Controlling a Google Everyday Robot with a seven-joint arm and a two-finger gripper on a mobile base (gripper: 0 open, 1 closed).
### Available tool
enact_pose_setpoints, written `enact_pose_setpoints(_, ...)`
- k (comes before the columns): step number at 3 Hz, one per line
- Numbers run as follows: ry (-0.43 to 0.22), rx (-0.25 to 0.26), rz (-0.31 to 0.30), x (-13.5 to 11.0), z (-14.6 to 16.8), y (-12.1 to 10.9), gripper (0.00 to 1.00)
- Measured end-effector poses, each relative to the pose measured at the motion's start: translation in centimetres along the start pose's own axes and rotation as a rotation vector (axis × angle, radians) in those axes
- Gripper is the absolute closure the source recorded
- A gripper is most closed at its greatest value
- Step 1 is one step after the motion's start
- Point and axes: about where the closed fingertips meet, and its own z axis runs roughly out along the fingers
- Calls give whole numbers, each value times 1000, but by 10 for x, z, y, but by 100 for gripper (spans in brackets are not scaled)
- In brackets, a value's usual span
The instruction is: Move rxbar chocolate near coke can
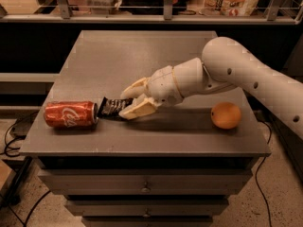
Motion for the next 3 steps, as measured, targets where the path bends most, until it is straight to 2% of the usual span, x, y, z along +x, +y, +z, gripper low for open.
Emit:
enact_pose_setpoints(1,-10,18,5,3,2,0,41)
enact_pose_setpoints(2,-35,19,42,5,4,3,18)
enact_pose_setpoints(3,-34,14,37,4,6,4,0)
